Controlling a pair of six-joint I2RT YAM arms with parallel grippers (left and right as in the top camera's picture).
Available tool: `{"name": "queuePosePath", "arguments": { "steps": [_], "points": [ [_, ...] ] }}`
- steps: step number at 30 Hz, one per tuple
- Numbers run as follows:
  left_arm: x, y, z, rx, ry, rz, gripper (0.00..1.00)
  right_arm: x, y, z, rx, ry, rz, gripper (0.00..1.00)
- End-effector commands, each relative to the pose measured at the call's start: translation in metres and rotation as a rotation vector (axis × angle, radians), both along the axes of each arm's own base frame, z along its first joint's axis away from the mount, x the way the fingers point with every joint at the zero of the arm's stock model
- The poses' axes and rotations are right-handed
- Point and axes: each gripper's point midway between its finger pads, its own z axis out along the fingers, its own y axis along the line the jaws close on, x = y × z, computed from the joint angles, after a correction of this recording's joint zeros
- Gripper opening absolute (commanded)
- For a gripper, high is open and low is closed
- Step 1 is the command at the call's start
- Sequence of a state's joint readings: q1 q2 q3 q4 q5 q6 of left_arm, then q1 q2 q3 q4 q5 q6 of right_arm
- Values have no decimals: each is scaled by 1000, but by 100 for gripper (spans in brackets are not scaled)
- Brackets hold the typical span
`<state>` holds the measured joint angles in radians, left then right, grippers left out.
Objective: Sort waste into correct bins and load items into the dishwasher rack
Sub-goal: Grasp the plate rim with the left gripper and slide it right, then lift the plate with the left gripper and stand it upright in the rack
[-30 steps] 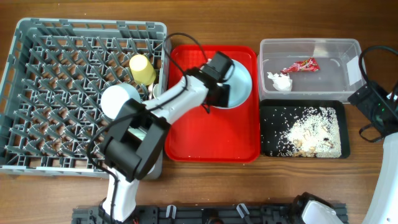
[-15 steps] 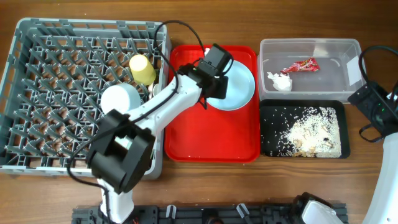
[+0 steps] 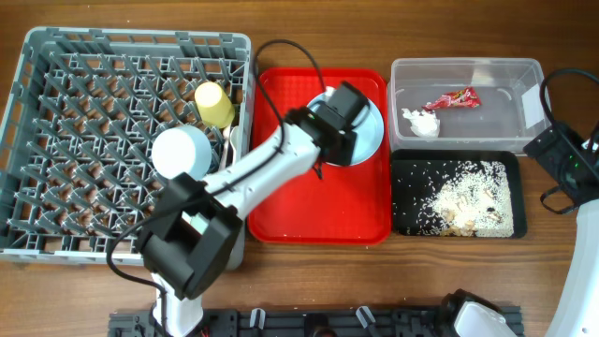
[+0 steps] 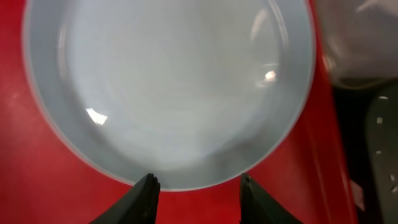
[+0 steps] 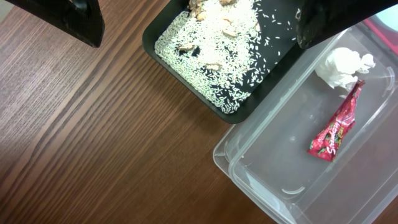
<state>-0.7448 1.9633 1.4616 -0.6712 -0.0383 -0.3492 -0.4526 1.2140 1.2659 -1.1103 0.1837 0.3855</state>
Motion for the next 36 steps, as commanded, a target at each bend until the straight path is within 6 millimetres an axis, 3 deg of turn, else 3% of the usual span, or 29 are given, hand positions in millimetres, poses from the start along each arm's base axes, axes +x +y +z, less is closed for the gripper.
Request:
{"name": "queuePosePath", "arguments": {
  "steps": [1, 7, 15, 26, 30, 32, 34, 36],
  "points": [
    [-20, -20, -9, 31, -34, -143, 42, 2, -3, 5, -5, -14, -11, 100],
    [-32, -40, -10, 86, -117, -308, 43, 2, -3, 5, -5, -14, -11, 100],
    [-24, -54, -14, 84, -178, -400, 50, 2, -3, 5, -5, -13, -11, 100],
    [-17, -56, -65, 118, -142, -396, 51, 2, -3, 5, -5, -13, -11, 100],
    [-11, -47, -74, 134, -127, -376, 41, 2, -3, 5, -5, -13, -11, 100],
    [-7, -44, -75, 134, -125, -362, 26, 2, -3, 5, -5, -13, -11, 100],
    [-4, -41, -74, 135, -125, -354, 4, 2, -3, 5, -5, -13, -11, 100],
    [0, -38, -68, 127, -134, -342, 4, 2, -3, 5, -5, -14, -11, 100]
  ]
}}
